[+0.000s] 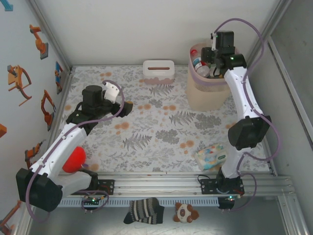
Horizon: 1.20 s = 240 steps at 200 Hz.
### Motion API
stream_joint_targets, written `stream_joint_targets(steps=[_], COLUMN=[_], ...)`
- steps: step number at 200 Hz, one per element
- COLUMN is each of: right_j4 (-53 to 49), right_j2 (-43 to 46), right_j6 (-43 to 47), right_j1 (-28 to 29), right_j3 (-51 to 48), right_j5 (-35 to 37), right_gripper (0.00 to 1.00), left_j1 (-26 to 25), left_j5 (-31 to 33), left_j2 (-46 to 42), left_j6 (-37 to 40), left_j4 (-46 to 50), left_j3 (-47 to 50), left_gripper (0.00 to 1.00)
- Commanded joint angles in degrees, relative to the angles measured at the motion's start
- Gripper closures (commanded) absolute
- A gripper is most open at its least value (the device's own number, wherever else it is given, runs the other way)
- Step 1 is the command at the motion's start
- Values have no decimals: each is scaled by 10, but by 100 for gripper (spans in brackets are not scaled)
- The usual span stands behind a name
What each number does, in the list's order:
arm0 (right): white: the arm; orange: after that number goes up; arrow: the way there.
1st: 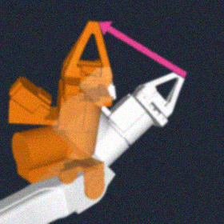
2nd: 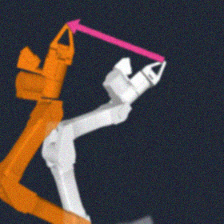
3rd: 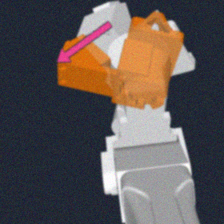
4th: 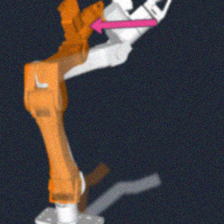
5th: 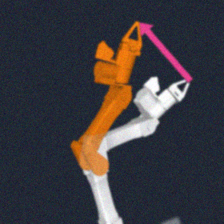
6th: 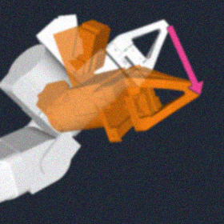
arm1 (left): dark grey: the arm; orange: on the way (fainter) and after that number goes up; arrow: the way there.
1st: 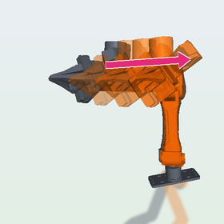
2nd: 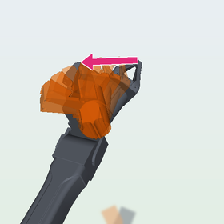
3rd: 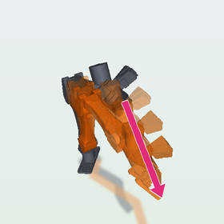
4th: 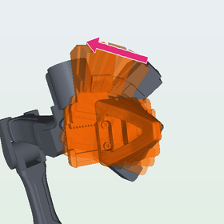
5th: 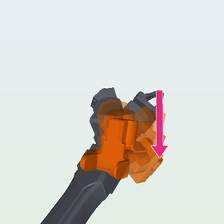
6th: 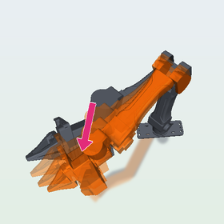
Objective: Put the plastic bottles in the bin
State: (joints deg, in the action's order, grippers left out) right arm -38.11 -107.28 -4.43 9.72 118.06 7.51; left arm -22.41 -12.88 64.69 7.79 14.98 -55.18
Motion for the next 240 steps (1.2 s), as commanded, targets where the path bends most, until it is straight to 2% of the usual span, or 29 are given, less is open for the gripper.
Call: stream_joint_targets(steps=[1, 15, 38, 58, 145, 185, 226, 240], right_j4=[-9, -22, -25, -32, -45, -43, -59, -68], right_j2=[-15, -15, 1, 16, 30, -3, -60, -71], right_j6=[13, 5, -8, -12, -14, 0, 17, 20], right_j1=[-10, -9, -9, -9, -9, -9, -9, -9], right_j3=[35, 40, 31, 35, 80, 126, 183, 183], right_j5=[-24, -28, -22, -16, 14, 9, 10, 9], right_gripper=[36, 34, 23, 18, 20, 32, 54, 57], left_j1=[3, 3, 3, 3, 3, 3, 3, 3], left_j5=[0, 2, 1, -3, 1, 2, 5, 5], left_j2=[-6, -7, -8, -6, -9, -9, -11, -12], left_j6=[1, 3, 3, 1, 3, 3, 5, 4], left_j4=[-2, -3, -4, -2, -2, -1, -1, 0], left_j3=[-10, -9, -9, -10, -10, -10, -9, -10], left_gripper=[11, 11, 11, 11, 11, 11, 11, 11])
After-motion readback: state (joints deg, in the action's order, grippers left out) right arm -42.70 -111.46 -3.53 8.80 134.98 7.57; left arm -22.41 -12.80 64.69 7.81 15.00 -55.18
